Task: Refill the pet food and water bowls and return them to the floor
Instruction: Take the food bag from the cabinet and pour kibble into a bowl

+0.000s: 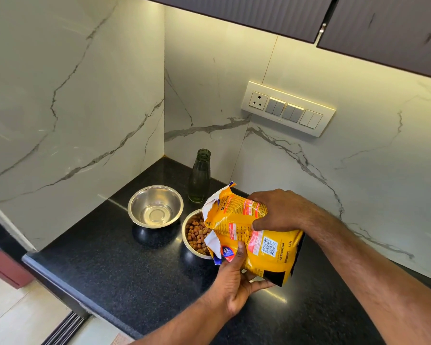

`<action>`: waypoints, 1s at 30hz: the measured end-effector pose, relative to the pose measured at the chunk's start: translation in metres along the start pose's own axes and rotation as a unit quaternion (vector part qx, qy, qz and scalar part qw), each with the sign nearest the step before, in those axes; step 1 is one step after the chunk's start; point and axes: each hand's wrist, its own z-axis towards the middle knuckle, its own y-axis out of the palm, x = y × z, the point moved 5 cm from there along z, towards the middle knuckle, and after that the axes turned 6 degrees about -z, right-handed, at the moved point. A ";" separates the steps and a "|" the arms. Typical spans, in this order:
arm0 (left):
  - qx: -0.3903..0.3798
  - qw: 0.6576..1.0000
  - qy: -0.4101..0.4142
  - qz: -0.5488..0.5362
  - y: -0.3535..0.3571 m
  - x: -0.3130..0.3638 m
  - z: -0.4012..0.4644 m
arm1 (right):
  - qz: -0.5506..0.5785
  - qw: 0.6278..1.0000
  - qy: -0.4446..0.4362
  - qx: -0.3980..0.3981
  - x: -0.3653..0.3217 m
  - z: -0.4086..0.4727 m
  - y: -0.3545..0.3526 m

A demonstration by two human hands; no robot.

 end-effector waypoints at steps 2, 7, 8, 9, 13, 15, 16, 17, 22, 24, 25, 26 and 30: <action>0.005 1.000 -0.001 0.003 -0.002 0.004 0.002 | -0.001 1.000 -0.001 -0.003 -0.003 0.007 0.000; 0.020 1.000 -0.009 -0.008 -0.008 0.015 0.006 | -0.001 1.000 -0.004 -0.012 -0.012 0.027 0.003; 0.020 1.000 -0.012 -0.014 -0.008 0.018 0.007 | -0.003 1.000 -0.003 -0.013 -0.013 0.031 0.003; 0.018 1.000 -0.015 -0.019 -0.009 0.019 0.008 | -0.004 1.000 -0.001 -0.014 -0.014 0.035 0.003; 0.018 0.999 -0.012 -0.032 -0.009 0.032 0.013 | 0.000 1.000 -0.005 -0.005 -0.018 0.046 -0.001; 0.022 0.999 -0.007 -0.029 -0.008 0.038 0.016 | 0.002 1.000 -0.008 0.003 -0.021 0.050 -0.004; 0.024 0.999 -0.008 -0.029 -0.008 0.040 0.017 | 0.002 1.000 -0.008 0.004 -0.022 0.052 -0.005; 0.024 0.999 -0.010 -0.030 -0.009 0.041 0.017 | 0.001 1.000 -0.008 0.003 -0.023 0.053 -0.005; 0.012 0.999 -0.027 -0.016 -0.010 0.031 0.016 | -0.002 1.000 -0.004 -0.020 -0.017 0.046 0.000; 0.012 1.000 -0.025 -0.006 -0.009 0.025 0.016 | 0.001 1.000 -0.001 -0.020 -0.011 0.039 0.001; 0.011 1.000 -0.023 -0.002 -0.008 0.023 0.017 | 0.004 1.000 0.001 -0.019 -0.008 0.035 0.001; 0.010 1.000 -0.021 0.001 -0.006 0.021 0.018 | 0.009 1.000 0.002 -0.016 -0.006 0.030 0.001; 0.003 1.000 -0.020 0.020 -0.004 0.013 0.018 | 0.018 1.000 0.010 0.001 0.007 0.013 0.005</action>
